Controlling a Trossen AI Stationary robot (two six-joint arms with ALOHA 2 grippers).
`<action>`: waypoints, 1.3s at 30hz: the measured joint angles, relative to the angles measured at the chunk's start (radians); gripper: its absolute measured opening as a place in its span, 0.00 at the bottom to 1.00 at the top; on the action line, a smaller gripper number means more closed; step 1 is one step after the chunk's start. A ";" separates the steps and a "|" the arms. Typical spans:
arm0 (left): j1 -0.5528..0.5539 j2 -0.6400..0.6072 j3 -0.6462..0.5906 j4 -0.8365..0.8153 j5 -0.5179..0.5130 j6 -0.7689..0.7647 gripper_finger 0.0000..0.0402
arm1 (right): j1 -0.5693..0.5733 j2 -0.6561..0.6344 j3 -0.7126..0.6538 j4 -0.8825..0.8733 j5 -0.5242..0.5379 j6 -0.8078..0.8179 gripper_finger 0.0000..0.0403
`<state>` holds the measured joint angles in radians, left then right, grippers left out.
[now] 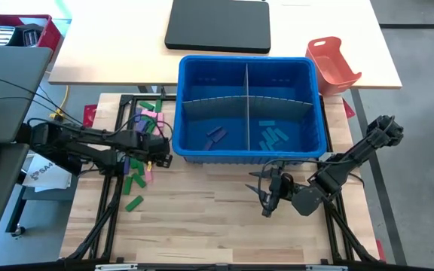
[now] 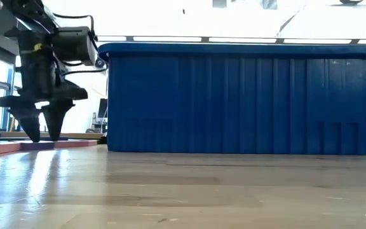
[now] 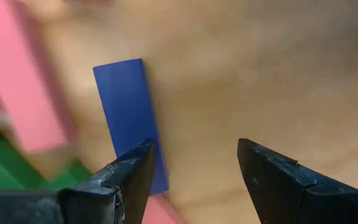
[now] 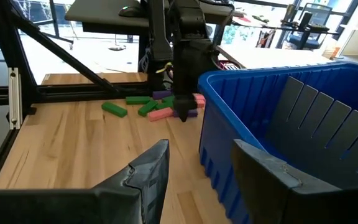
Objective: Sort blocks
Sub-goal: Put the purple block into the blue bin with the other purple block
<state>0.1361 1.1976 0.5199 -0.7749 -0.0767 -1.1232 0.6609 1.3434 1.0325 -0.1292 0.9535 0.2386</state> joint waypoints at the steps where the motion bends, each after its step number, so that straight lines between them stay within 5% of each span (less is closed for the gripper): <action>1: -0.027 0.001 0.010 0.000 0.019 -0.010 0.55 | 0.000 0.000 0.000 0.000 0.000 0.000 0.42; 6: -0.149 0.006 0.071 -0.007 0.027 -0.079 0.55 | 0.000 0.000 0.000 0.000 0.000 0.000 0.42; 11: -0.220 0.006 0.088 -0.043 -0.087 -0.156 0.55 | 0.000 0.000 0.000 0.000 0.000 0.000 0.42; 30: -0.229 0.016 -0.084 0.046 -0.196 -0.304 0.55 | 0.000 0.000 0.000 -0.001 0.001 -0.003 0.42; 39: -0.229 0.018 -0.081 0.016 -0.203 -0.243 0.26 | 0.000 0.000 0.000 -0.001 0.001 -0.003 0.42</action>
<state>-0.0929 1.2152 0.4388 -0.7593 -0.2800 -1.3658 0.6608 1.3437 1.0325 -0.1307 0.9543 0.2353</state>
